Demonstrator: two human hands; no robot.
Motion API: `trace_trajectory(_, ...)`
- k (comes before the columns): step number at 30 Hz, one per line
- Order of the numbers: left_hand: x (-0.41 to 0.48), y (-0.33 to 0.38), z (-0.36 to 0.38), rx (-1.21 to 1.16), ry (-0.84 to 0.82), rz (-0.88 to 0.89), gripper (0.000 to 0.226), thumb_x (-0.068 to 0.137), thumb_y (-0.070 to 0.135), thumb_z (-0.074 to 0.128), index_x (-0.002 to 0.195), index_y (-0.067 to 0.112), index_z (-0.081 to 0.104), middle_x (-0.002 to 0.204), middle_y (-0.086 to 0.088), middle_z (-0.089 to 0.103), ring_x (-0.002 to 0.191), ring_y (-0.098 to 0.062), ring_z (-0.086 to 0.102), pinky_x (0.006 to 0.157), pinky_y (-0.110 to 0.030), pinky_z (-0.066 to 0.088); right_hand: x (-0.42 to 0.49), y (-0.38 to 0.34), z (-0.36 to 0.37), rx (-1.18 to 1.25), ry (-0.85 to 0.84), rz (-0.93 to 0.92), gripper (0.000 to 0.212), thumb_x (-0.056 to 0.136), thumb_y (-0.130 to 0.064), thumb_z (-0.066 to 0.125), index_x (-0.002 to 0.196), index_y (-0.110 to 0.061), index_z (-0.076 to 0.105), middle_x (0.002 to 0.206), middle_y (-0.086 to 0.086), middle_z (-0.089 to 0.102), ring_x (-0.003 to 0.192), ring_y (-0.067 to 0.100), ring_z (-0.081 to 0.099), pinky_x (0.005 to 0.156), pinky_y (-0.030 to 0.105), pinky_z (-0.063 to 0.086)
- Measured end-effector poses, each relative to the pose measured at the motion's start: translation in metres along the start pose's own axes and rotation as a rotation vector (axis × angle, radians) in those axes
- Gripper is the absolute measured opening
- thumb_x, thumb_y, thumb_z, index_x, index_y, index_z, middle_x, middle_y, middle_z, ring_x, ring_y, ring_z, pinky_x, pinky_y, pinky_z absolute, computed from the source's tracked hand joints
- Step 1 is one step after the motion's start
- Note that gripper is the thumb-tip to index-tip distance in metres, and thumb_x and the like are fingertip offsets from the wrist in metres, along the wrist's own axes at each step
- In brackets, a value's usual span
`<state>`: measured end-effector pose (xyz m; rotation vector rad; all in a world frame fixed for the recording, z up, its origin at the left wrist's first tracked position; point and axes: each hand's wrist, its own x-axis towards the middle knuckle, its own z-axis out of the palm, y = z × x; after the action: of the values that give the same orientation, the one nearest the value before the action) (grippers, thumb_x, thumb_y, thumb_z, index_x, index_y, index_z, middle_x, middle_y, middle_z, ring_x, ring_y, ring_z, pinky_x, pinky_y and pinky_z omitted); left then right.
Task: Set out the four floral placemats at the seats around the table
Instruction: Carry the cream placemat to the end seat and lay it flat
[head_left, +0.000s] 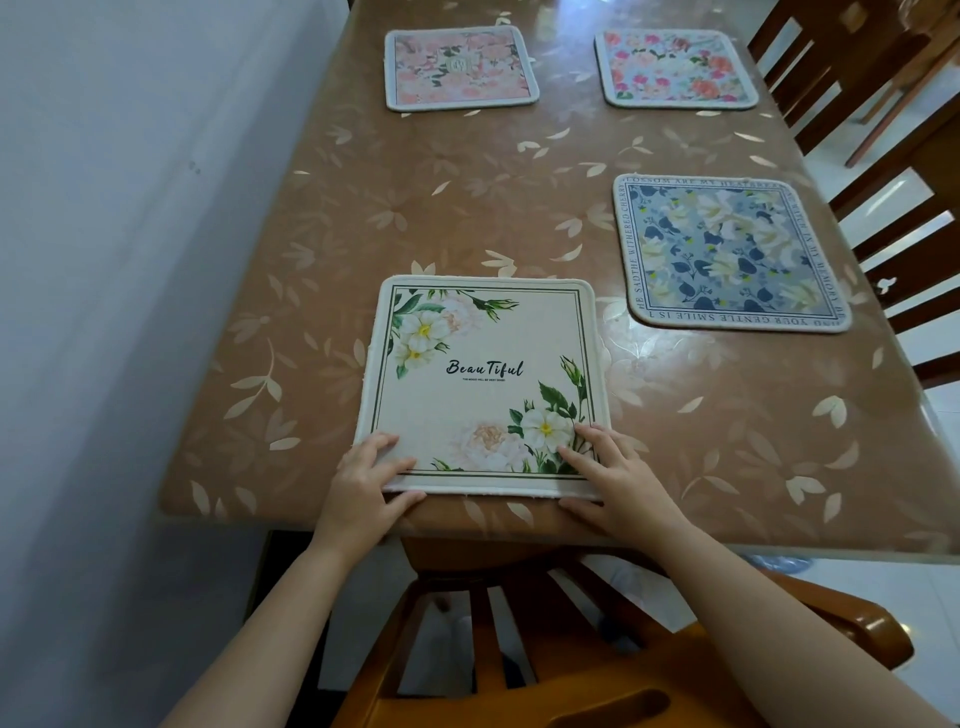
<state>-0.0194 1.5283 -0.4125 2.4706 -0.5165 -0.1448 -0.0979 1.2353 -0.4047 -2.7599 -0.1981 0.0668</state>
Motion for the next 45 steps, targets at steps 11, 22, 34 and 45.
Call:
trace_trajectory(11, 0.0017, -0.0027, 0.0024, 0.028, -0.015, 0.081, 0.028, 0.062, 0.012, 0.083, 0.088, 0.009, 0.072, 0.115, -0.016, 0.061, 0.115, -0.035, 0.050, 0.092, -0.064, 0.037, 0.0019, 0.0019, -0.0011, -0.005, 0.027, -0.051, 0.054, 0.072, -0.025, 0.078, 0.117, -0.002, 0.060, 0.124, 0.026, 0.052, 0.119, 0.047, 0.042, 0.087, 0.057, 0.047)
trace_trajectory(22, 0.0027, -0.0027, 0.0000, 0.042, 0.003, 0.119, 0.029, 0.059, 0.011, 0.084, 0.085, 0.007, 0.072, 0.113, -0.017, 0.061, 0.112, -0.034, 0.052, 0.095, -0.054, 0.037, 0.0035, 0.0004, -0.0030, 0.022, 0.042, -0.052, 0.051, 0.067, -0.021, 0.081, 0.110, -0.002, 0.064, 0.119, 0.027, 0.055, 0.113, 0.047, 0.046, 0.083, 0.058, 0.050)
trace_trajectory(34, 0.0020, -0.0022, 0.0007, 0.041, -0.011, 0.102, 0.029, 0.062, 0.012, 0.083, 0.087, 0.008, 0.071, 0.113, -0.015, 0.061, 0.111, -0.034, 0.052, 0.091, -0.063, 0.039, 0.0036, 0.0034, -0.0014, 0.051, 0.039, 0.001, 0.053, 0.065, -0.026, 0.082, 0.112, -0.009, 0.064, 0.121, 0.019, 0.056, 0.115, 0.043, 0.045, 0.082, 0.056, 0.051)
trace_trajectory(45, -0.0004, 0.0003, 0.0014, 0.074, -0.007, 0.058, 0.030, 0.066, 0.016, 0.081, 0.095, 0.010, 0.070, 0.122, -0.012, 0.058, 0.120, -0.030, 0.047, 0.100, -0.060, 0.028, 0.0062, 0.0060, -0.0020, 0.034, -0.009, 0.030, 0.054, 0.065, -0.031, 0.081, 0.114, -0.015, 0.064, 0.127, 0.010, 0.056, 0.117, 0.038, 0.045, 0.087, 0.054, 0.049)
